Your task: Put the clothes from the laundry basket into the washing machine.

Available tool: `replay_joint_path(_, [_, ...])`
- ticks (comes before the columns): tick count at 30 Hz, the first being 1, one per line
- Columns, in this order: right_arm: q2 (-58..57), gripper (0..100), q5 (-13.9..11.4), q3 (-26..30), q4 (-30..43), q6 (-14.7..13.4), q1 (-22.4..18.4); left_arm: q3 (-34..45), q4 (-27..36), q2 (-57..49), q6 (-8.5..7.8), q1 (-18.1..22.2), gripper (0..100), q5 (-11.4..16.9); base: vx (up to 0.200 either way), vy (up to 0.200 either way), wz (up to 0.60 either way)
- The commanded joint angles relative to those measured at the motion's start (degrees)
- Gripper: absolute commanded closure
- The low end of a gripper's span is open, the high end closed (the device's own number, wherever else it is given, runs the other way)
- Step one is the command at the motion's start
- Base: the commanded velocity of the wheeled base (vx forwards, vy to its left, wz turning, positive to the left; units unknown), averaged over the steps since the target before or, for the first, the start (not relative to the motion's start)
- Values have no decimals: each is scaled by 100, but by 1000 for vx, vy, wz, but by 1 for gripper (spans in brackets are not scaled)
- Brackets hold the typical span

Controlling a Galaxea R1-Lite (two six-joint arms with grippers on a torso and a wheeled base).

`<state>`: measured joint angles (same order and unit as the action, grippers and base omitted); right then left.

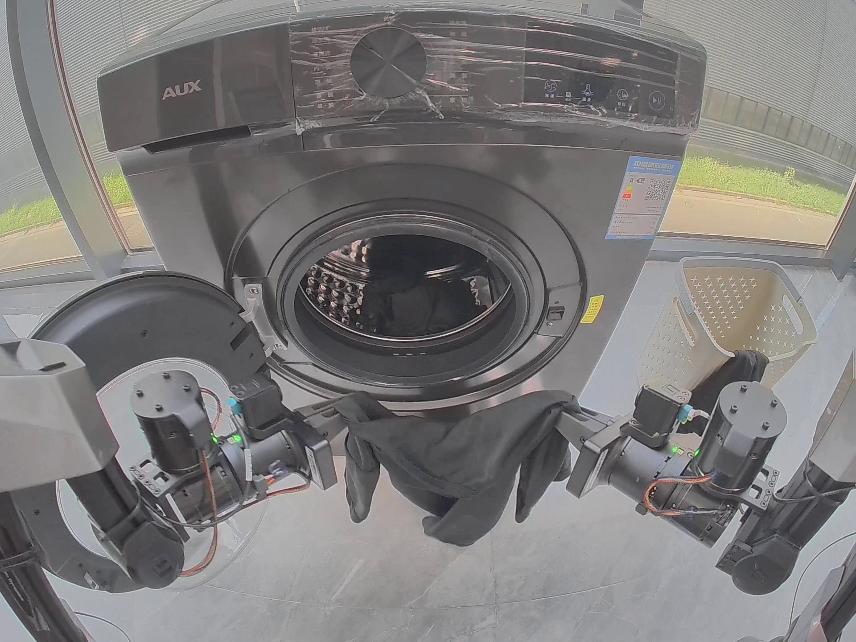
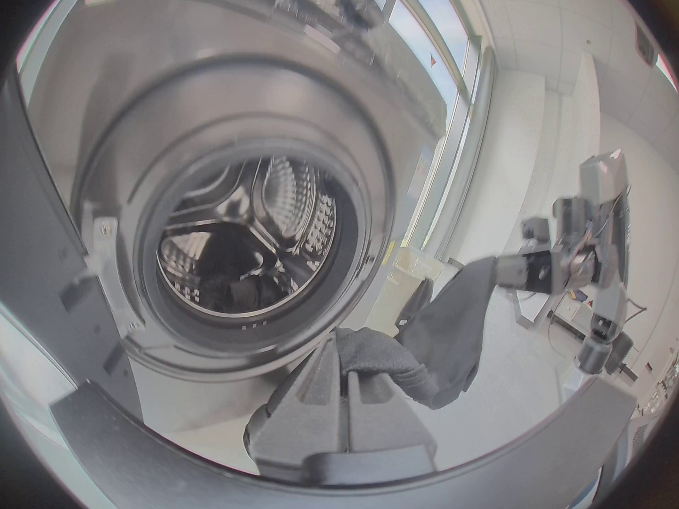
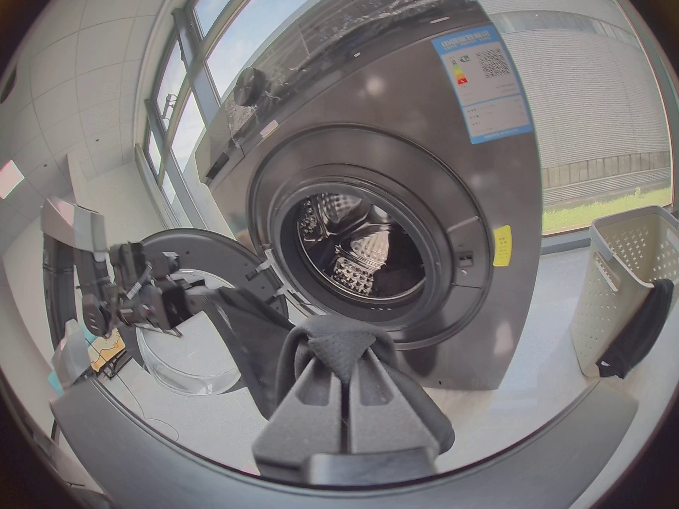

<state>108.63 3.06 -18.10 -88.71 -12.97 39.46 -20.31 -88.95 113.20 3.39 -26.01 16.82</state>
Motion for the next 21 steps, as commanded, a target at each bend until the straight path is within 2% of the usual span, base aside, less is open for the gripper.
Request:
replay_joint_path(1, [79, 100, -7, 219, -15, -39, -184, 159, -43, -958, 74, 105, 100, 58, 0, 0, 0])
replay_joint_path(7, [106, 100, 28, 343, -15, -21, -281, 53, -25, -1582, 215, 79, 100, 76, 0, 0, 0])
replay_joint_path(14, [325, 100, 37, 369, -23, -4, -474, -17, -25, -1784, 250, 114, 100, 40, 0, 0, 0])
replay_joint_path(21, [308, 100, 37, 369, -23, -4, -501, -34, -25, -1793, 250, 132, 100, 32, 0, 0, 0])
